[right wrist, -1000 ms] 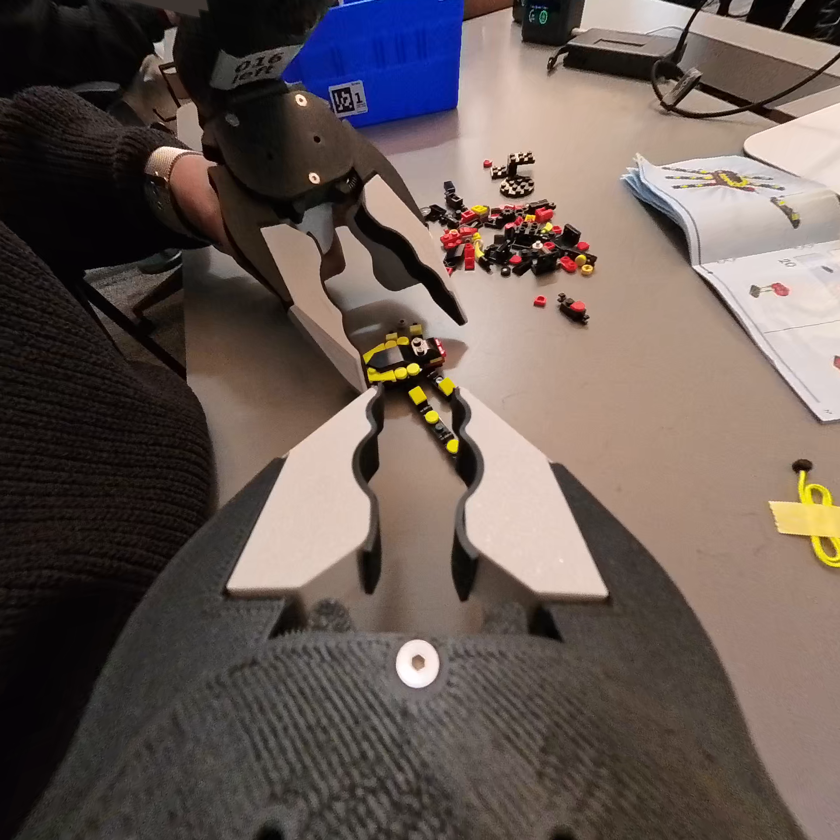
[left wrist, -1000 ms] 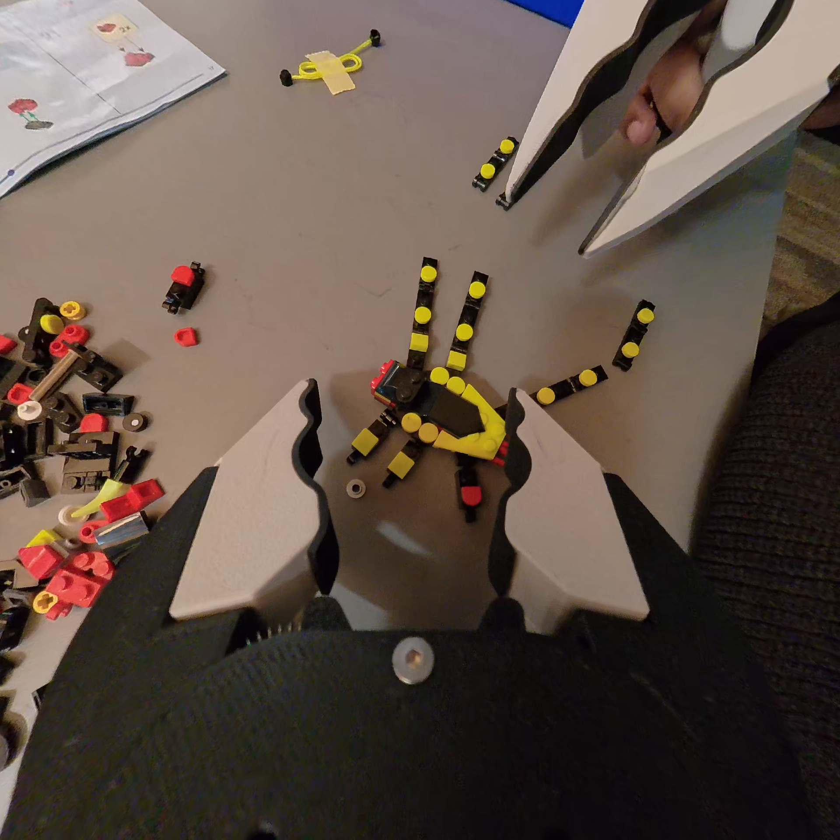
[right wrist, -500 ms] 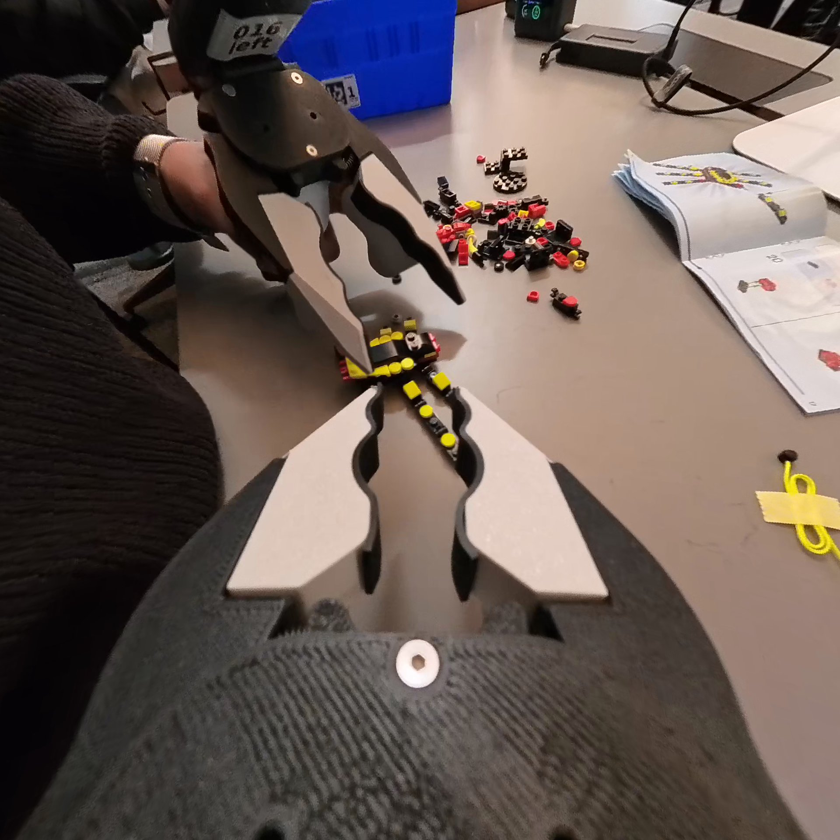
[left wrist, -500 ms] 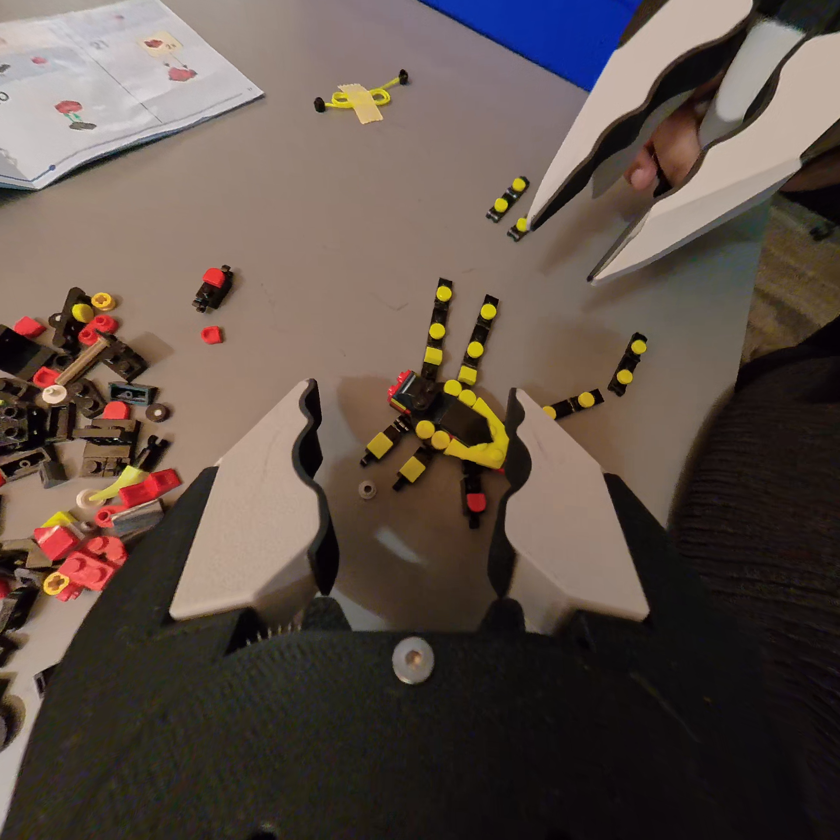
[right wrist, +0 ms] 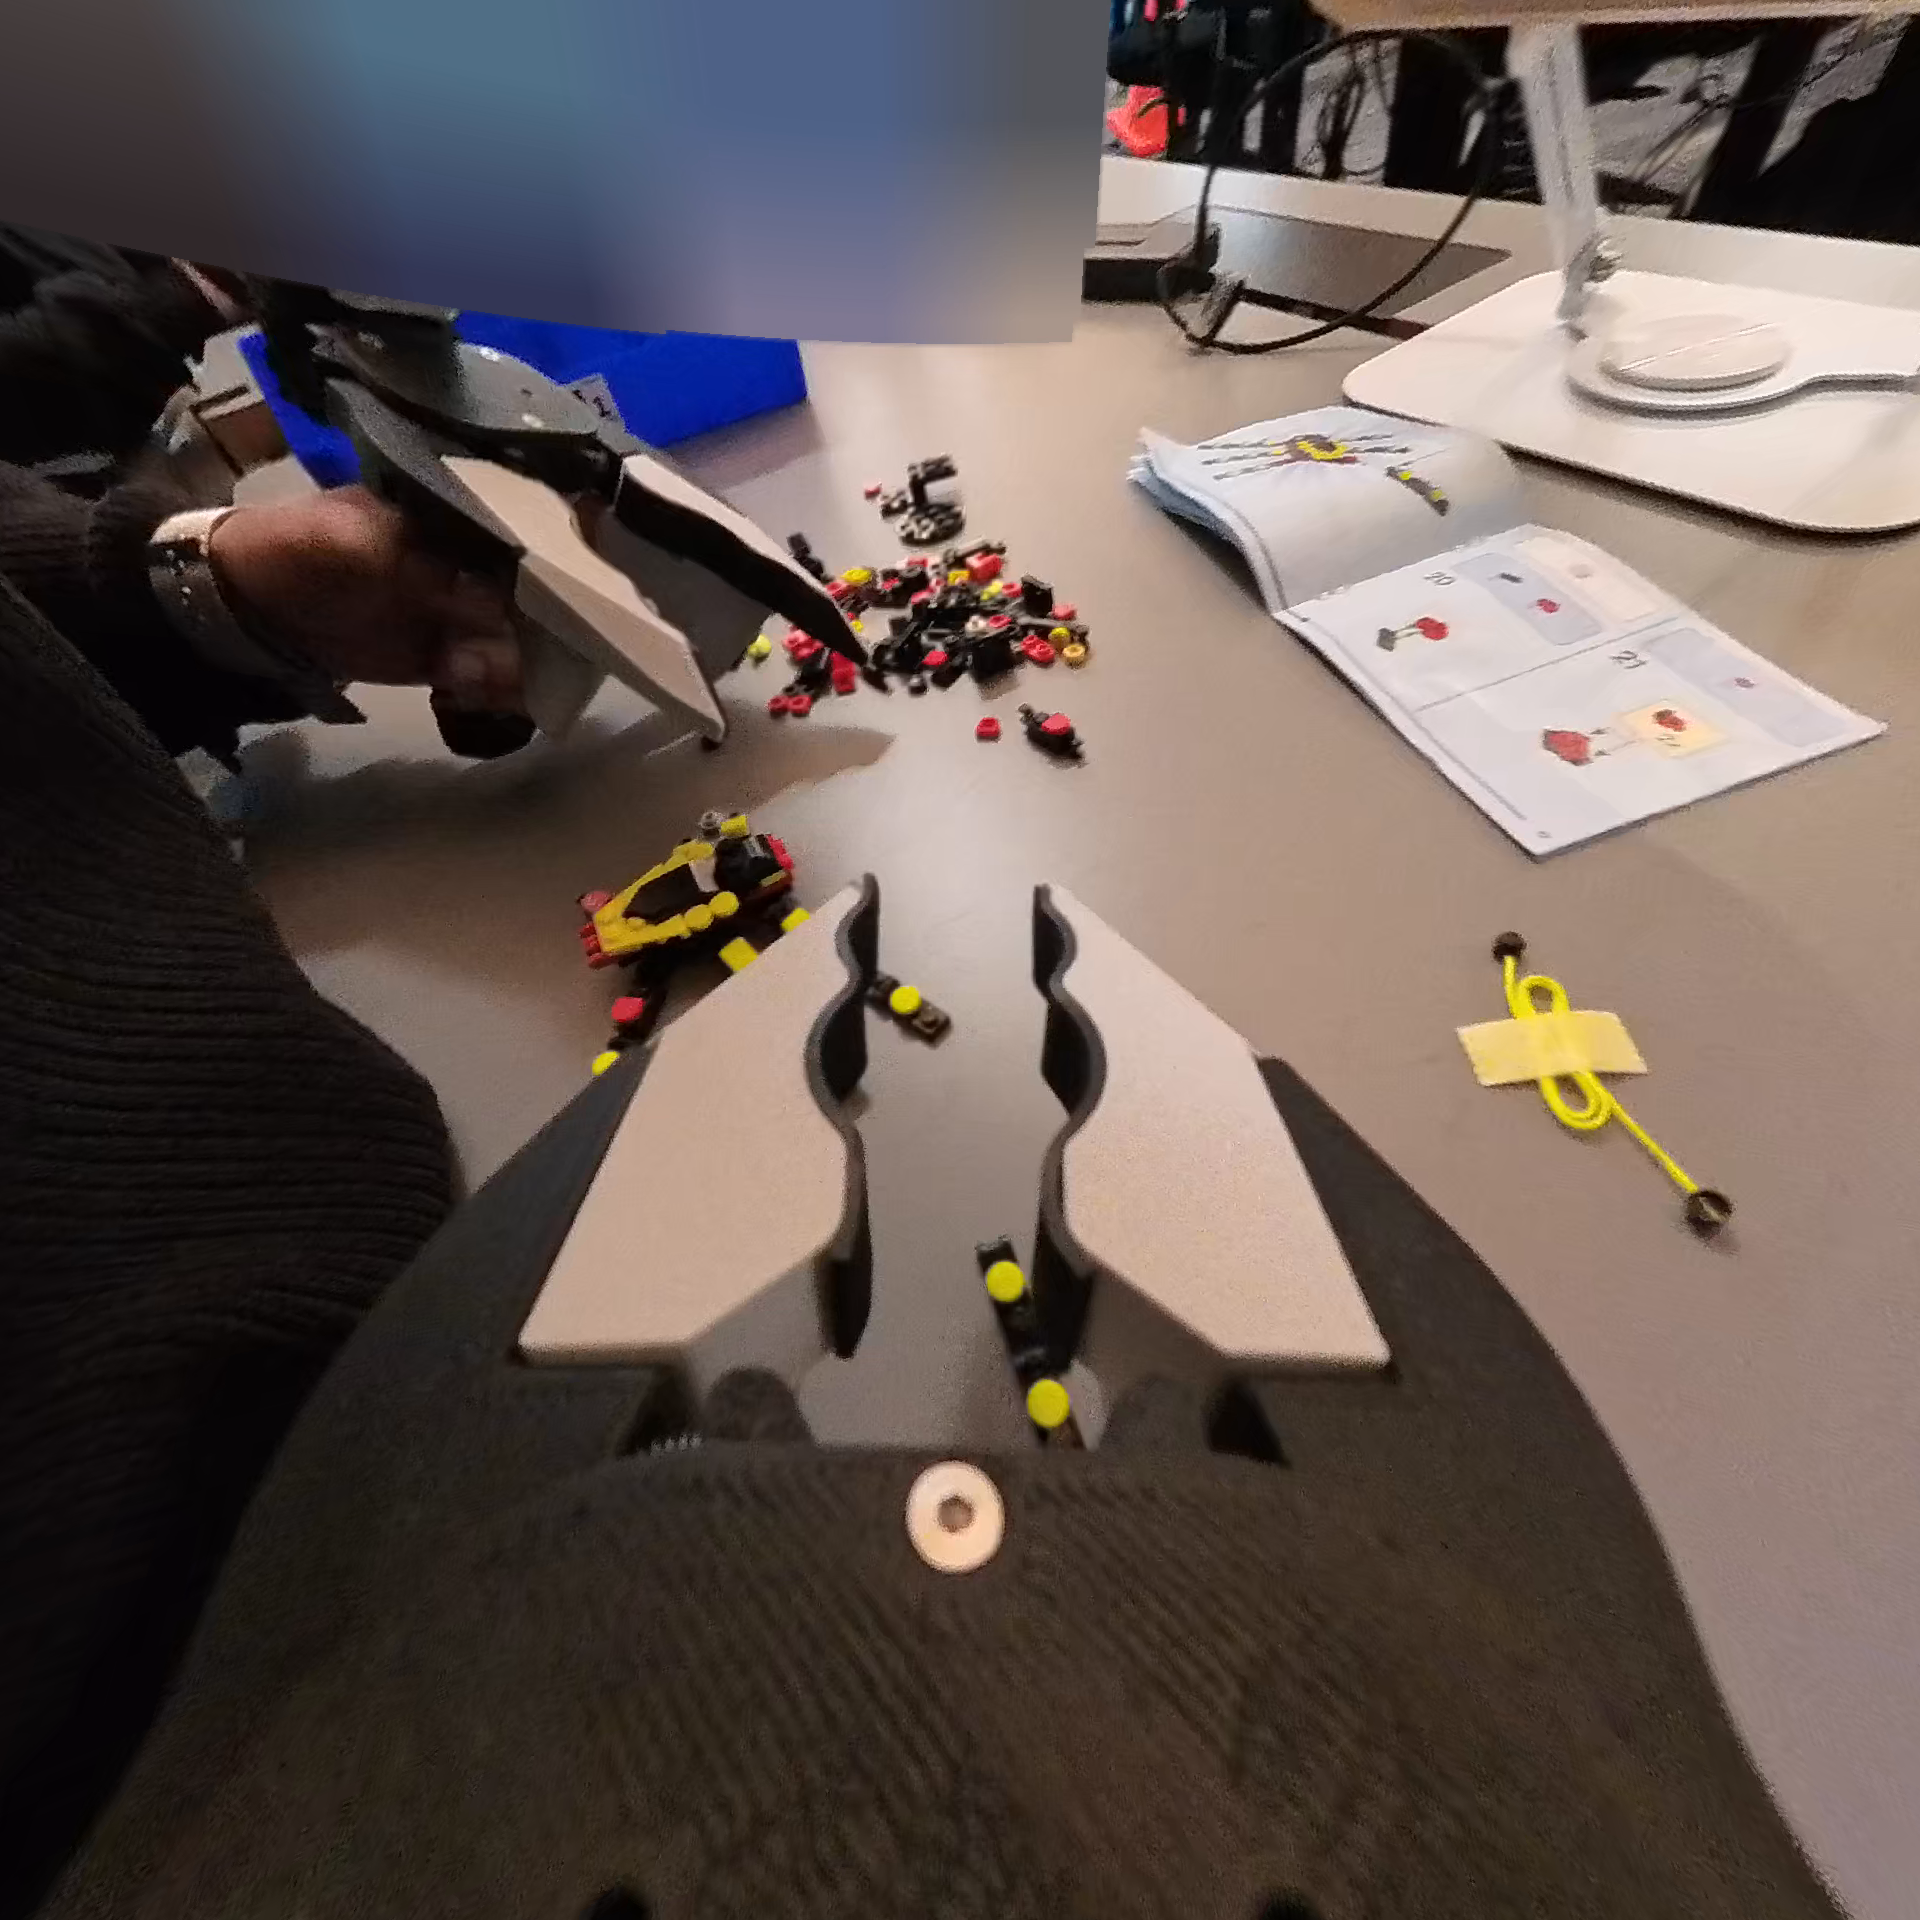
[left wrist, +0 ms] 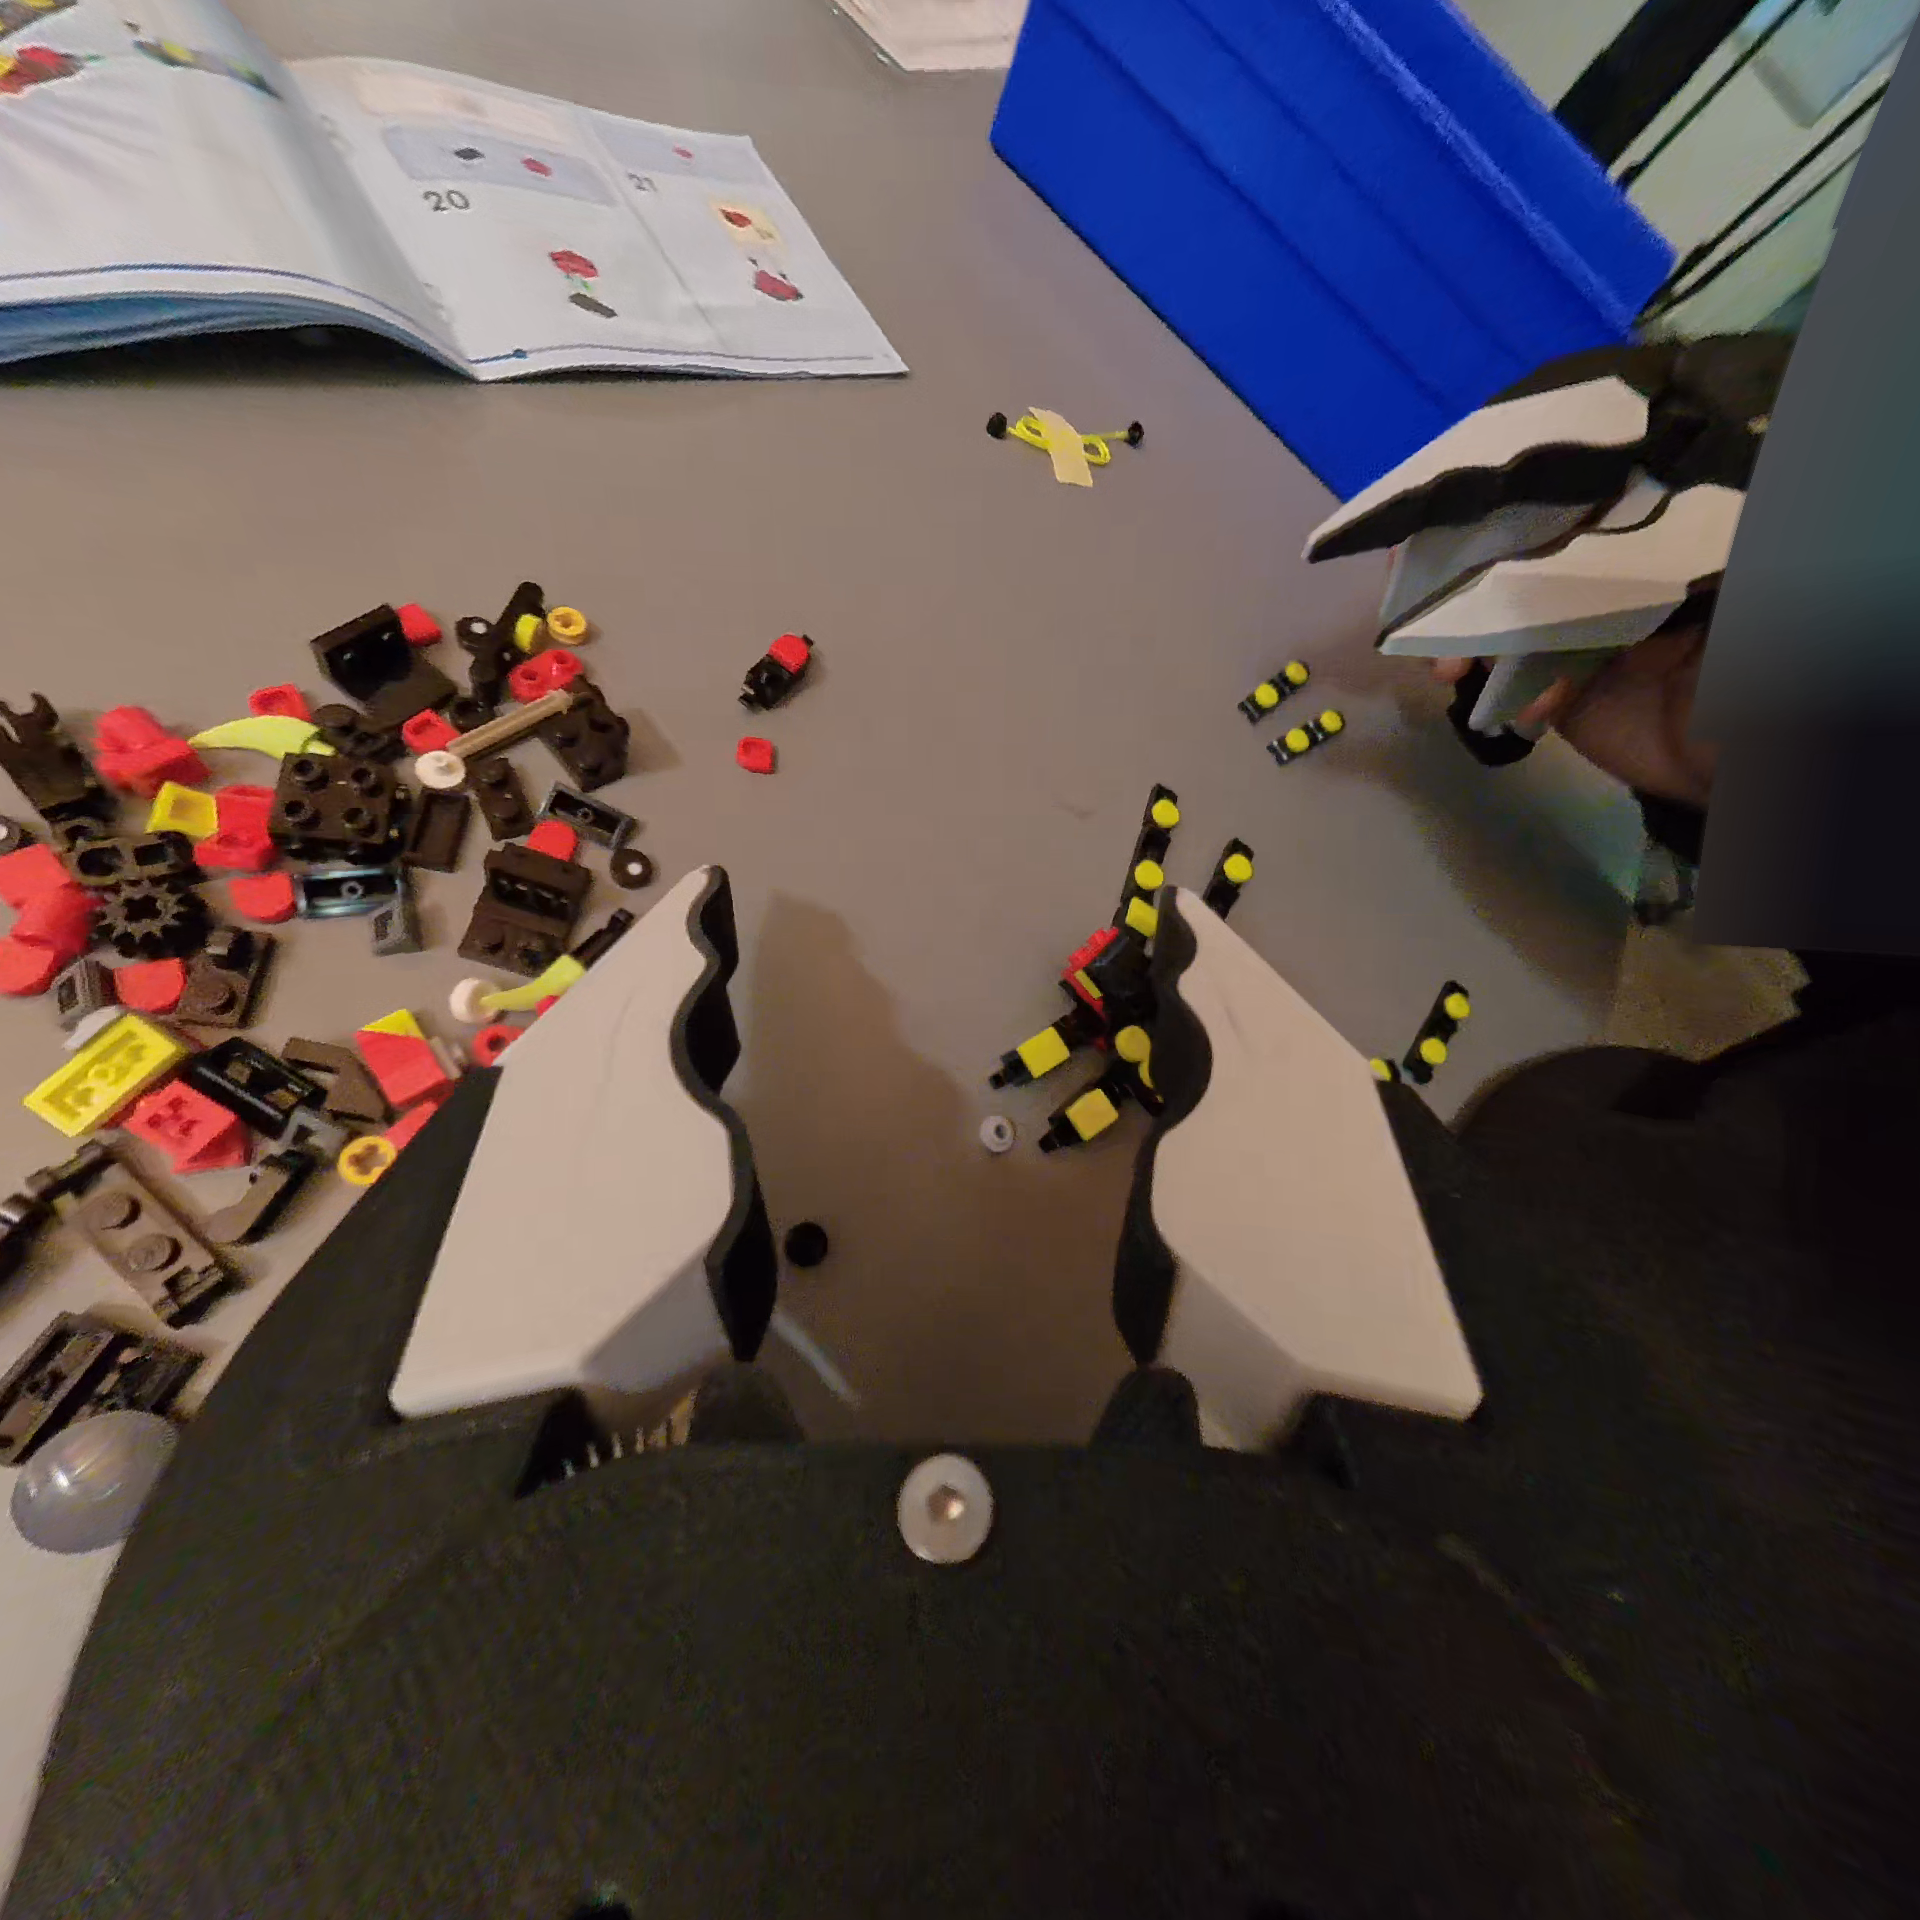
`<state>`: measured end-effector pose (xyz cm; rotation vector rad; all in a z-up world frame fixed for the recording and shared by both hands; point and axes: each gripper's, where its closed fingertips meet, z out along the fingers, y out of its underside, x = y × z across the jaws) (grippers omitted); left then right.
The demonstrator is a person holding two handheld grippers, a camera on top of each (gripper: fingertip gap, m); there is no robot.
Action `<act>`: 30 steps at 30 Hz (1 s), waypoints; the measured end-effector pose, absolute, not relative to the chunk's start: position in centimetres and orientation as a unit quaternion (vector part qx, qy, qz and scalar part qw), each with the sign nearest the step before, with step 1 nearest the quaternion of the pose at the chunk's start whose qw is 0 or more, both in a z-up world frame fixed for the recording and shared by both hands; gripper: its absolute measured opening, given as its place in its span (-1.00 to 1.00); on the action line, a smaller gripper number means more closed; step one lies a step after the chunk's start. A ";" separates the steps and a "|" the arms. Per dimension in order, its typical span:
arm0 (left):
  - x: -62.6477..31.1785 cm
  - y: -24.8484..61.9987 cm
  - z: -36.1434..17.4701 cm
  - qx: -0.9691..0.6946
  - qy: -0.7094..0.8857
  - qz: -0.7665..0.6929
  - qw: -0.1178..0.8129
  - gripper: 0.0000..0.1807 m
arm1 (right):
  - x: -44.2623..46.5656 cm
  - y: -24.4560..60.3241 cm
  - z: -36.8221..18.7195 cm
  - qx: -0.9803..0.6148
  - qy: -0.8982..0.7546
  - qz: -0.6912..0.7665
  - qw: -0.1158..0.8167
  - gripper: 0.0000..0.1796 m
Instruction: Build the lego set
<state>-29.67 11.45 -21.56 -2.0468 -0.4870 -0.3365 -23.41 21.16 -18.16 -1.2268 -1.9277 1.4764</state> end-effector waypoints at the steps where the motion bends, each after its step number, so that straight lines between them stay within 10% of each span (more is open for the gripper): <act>1: -29.9 11.4 -21.5 -0.836 -0.208 -0.147 0.487 -0.13 | -23.6 21.5 -18.1 -0.444 -0.688 0.533 0.212 -0.69; 30: -30.7 11.2 -21.1 -0.811 -0.238 -0.187 0.501 -0.12 | -24.9 23.4 -19.5 -0.469 -0.686 0.514 0.212 -0.69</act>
